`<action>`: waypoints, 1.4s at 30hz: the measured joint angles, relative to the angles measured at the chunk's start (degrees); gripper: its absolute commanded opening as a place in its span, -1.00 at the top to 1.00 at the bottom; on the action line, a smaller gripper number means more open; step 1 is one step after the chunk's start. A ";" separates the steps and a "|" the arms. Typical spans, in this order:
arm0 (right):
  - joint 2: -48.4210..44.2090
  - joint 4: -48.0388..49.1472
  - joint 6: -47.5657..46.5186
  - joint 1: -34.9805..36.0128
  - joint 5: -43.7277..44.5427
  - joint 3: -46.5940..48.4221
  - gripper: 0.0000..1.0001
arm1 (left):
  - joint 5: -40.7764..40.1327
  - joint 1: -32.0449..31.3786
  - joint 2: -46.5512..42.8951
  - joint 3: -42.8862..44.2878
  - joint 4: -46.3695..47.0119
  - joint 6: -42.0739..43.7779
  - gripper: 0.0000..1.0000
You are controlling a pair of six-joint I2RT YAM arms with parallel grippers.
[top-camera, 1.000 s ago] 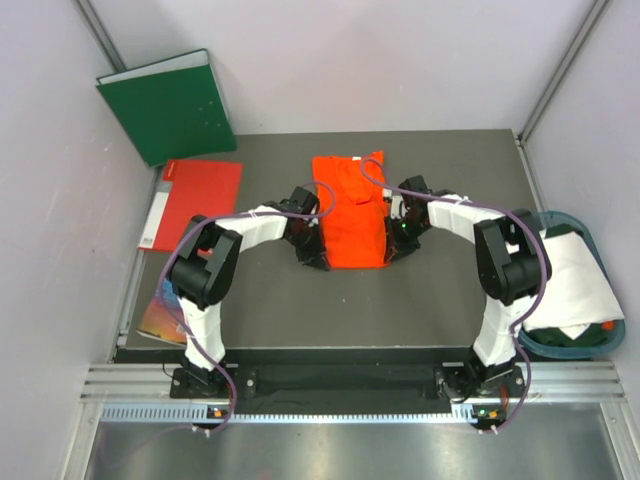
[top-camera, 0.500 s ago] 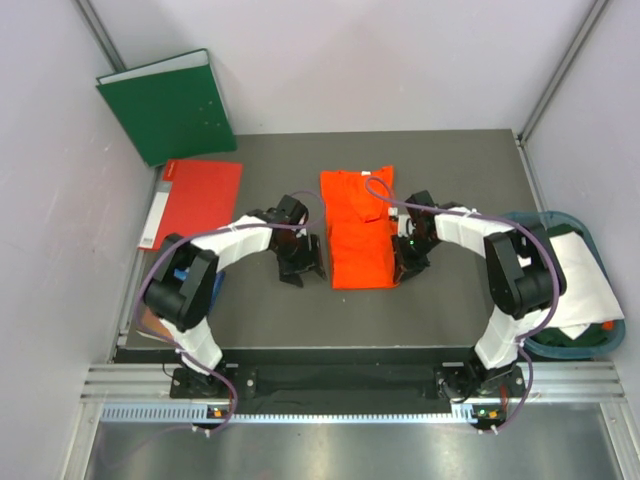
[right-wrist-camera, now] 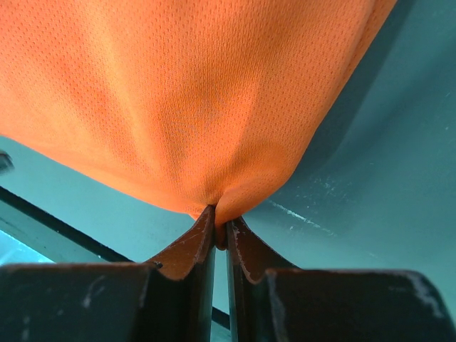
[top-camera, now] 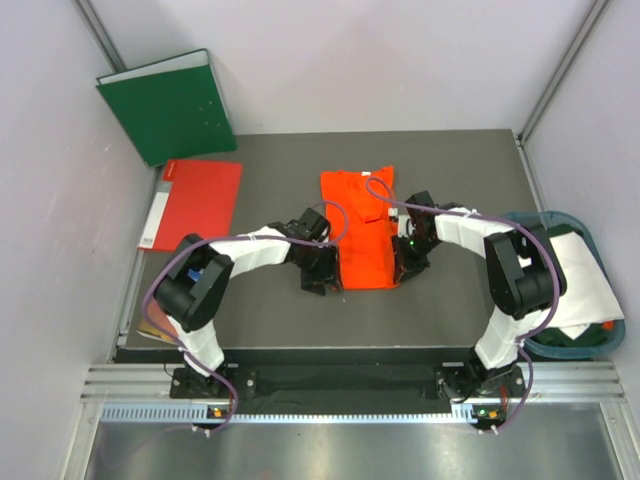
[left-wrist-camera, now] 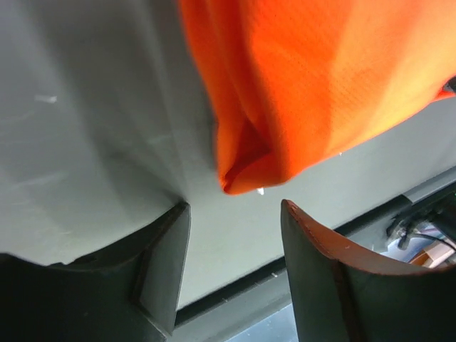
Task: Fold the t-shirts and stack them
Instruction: Fold the tshirt
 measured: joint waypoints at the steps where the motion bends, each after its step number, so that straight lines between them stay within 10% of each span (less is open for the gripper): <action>1: 0.00 0.02 0.00 0.00 0.00 0.00 0.82 | 0.50 -0.57 0.85 0.26 0.22 -0.46 -0.18; 7: 0.00 0.15 0.02 0.02 -0.07 -0.07 0.80 | 0.92 -1.36 3.78 3.37 1.14 -0.72 0.02; 11: -0.33 0.42 0.02 0.02 -0.09 -0.37 0.80 | 0.20 -1.36 5.73 5.38 1.33 -1.09 1.00; 29: -9.79 -5.33 1.01 2.60 -4.31 -1.81 0.78 | -1.70 -1.81 -2.05 4.92 -8.35 2.34 1.00; 42: -9.66 -10.45 -0.96 2.08 -2.69 17.59 0.74 | -1.95 3.48 3.08 30.51 -14.12 6.14 1.00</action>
